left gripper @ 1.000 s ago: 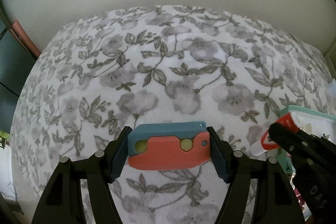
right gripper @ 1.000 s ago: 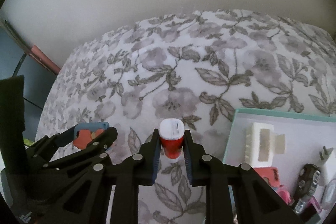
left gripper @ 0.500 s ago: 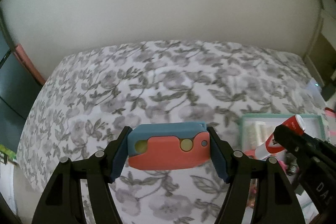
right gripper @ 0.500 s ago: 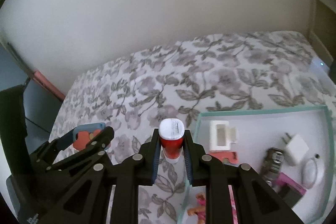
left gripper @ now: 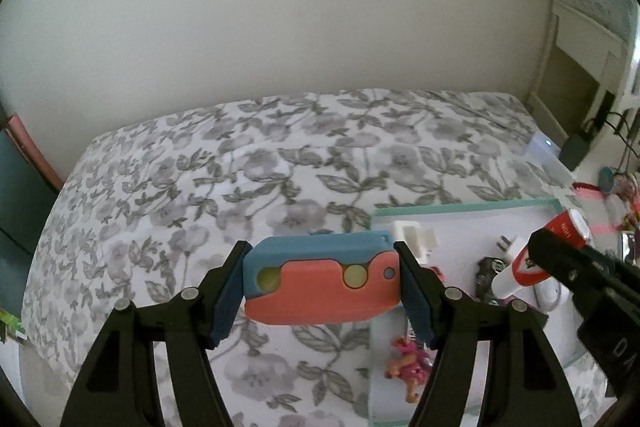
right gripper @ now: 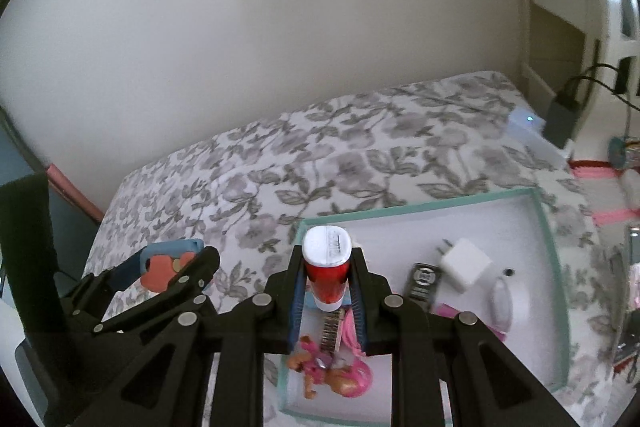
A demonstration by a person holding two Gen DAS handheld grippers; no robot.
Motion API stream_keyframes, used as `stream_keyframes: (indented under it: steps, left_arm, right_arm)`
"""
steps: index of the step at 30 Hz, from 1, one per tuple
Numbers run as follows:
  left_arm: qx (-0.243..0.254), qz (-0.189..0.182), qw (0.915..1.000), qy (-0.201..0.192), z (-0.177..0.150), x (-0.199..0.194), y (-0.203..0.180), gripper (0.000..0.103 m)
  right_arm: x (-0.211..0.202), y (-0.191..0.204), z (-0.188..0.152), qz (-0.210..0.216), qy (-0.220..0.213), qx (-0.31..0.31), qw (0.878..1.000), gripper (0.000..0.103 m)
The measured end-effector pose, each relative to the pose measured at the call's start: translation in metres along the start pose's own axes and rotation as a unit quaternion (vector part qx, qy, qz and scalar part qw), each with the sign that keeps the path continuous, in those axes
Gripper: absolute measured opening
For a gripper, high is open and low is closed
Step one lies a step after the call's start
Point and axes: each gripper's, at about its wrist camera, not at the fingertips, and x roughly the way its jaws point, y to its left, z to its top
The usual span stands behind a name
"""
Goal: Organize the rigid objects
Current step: 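Carry the red bottle with the right tool while the left tool carries the coral case over the tray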
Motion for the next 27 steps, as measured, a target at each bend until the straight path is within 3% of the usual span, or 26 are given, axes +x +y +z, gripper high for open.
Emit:
stream_keyframes:
  steps: [10,21,27]
  left_arm:
    - [0.037,-0.014,0.9992,0.001,-0.01,-0.004,-0.042,0.071]
    - [0.061,-0.073,0.994,0.054,-0.027,0.026,-0.083,0.071]
    - [0.063,-0.085,0.9917,0.074,-0.032,0.038,-0.091,0.071]
  right_arm:
    - [-0.018,-0.042,-0.012,-0.033,-0.003,0.029,0.999,0.022]
    - [0.0,-0.081,-0.02,-0.092,0.031,0.046,0.994,0.022]
    - [0.008,-0.088,-0.023,-0.108,0.045,0.043,0.992,0.022]
